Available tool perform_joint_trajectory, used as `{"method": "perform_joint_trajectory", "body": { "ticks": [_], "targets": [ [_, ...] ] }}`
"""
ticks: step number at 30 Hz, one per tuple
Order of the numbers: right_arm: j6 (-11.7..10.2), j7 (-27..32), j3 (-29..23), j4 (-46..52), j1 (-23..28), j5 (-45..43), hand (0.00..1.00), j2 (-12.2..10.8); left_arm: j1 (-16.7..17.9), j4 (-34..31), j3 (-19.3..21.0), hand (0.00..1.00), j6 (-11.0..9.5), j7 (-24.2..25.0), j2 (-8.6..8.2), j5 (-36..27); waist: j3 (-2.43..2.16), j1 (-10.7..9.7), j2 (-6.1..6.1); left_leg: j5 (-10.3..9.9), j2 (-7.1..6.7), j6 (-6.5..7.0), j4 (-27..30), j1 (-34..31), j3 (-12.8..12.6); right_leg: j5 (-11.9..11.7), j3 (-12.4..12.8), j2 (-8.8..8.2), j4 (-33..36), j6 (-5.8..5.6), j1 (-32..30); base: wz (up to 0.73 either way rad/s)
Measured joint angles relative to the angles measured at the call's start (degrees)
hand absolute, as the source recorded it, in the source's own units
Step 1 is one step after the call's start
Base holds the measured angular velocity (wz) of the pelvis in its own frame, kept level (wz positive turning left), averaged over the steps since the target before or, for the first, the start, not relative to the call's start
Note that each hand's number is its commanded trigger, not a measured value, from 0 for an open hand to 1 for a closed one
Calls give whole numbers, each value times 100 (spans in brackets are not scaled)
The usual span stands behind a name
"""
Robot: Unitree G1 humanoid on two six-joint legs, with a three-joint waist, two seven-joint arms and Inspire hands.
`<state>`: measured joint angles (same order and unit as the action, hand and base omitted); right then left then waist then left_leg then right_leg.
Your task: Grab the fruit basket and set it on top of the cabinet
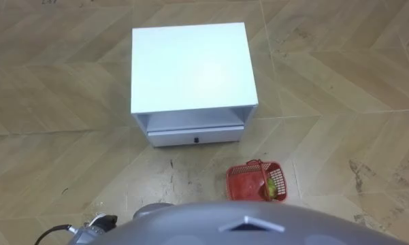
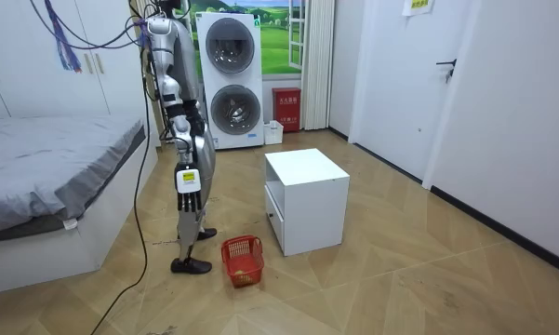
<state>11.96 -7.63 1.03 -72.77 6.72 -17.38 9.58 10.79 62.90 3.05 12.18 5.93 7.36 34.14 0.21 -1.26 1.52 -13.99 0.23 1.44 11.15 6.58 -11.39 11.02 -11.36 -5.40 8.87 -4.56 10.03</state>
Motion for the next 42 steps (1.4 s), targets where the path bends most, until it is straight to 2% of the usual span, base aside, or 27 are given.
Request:
{"method": "perform_joint_trajectory", "body": {
  "ticks": [10,16,31,36,39,42],
  "targets": [
    [-57,14,11,-5,10,-225,0,-11,-1,2,-40,0,-3,-80,-17,-119,-1,3,-3,0,1,0,14,1,-8,0,1,0,0,0,-29,0],
    [-45,49,5,-3,11,-231,0,-12,10,4,18,0,-2,-92,-17,-140,-21,18,2,0,1,0,8,3,-3,0,0,0,0,0,-5,0],
    [-44,186,5,4,19,-215,0,-79,77,13,13,0,-2,-462,-29,-332,-16,-4,6,0,-6,0,20,-3,37,0,-4,-6,31,0,15,1],
    [-47,285,9,8,32,-163,0,-98,85,5,2,0,-42,-538,-28,-434,-11,-9,10,-9,-11,18,23,-8,69,9,-81,-39,236,-14,-36,4],
    [-42,323,0,12,35,-140,0,-97,80,0,3,0,-127,-566,-25,-457,-8,-12,-20,-20,-4,55,30,-15,96,23,-104,-75,616,-24,-223,6],
    [-61,386,-33,164,61,-106,0,-96,37,0,1,0,-180,-569,-21,-457,-6,-48,2,-28,-73,136,64,-50,131,83,-124,-202,1019,-16,-407,10]
  ]
}}
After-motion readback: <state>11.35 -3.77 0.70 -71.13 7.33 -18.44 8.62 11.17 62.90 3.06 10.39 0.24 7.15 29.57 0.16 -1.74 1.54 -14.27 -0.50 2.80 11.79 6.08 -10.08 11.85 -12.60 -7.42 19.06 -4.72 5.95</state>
